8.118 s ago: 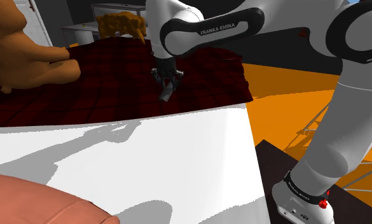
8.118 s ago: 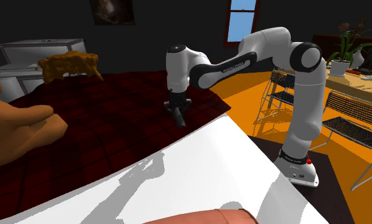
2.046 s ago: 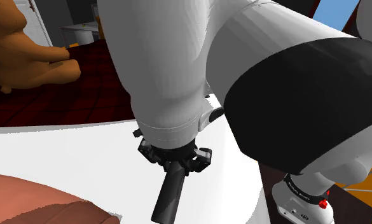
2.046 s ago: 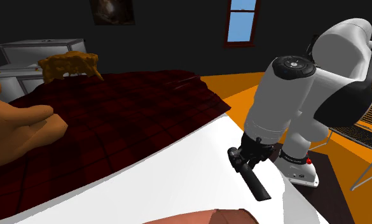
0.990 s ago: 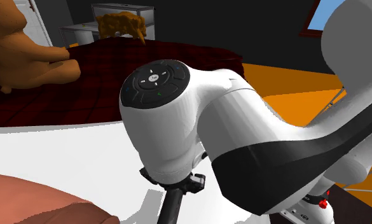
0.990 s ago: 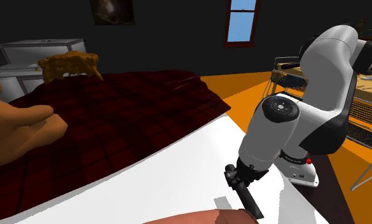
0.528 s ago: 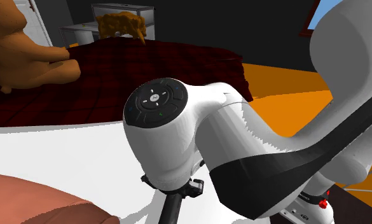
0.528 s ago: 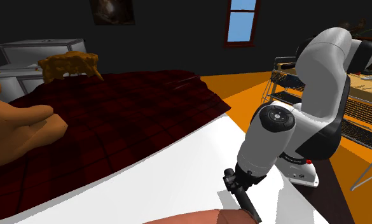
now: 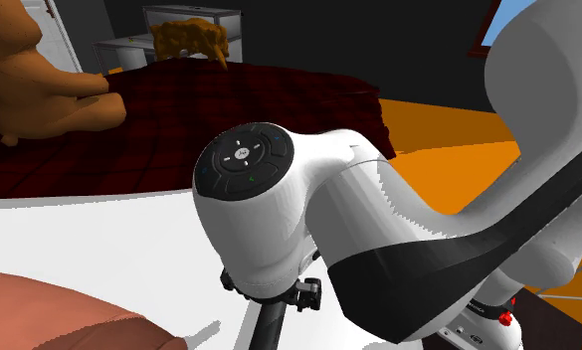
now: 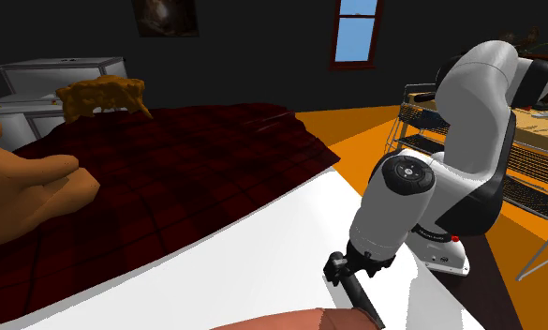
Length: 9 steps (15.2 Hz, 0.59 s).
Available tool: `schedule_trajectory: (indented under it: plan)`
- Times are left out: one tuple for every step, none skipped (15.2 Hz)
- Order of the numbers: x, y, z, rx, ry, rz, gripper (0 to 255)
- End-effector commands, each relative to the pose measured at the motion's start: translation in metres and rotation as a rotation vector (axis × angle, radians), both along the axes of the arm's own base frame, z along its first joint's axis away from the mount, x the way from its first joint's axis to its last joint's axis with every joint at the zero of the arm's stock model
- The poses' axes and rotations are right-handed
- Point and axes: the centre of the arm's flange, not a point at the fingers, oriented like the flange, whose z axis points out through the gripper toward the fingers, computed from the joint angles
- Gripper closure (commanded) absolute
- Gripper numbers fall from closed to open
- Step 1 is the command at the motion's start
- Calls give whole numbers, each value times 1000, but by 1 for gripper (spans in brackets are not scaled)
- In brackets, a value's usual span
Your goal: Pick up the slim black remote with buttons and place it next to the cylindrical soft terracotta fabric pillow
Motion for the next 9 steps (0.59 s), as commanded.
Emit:
schedule_trajectory:
  plan:
    - [0,0,0,0,0,0,0]
    - [0,0,0,0,0,0,0]
    - [-1,3,13,0,0,0,0]
    - [-3,5,26,0,0,0,0]
    - [-4,8,39,0,0,0,0]
    - [-6,10,49,0,0,0,0]
    - [-6,10,49,0,0,0,0]
    - [-6,10,49,0,0,0,0]
    - [-6,10,49,0,0,0,0]
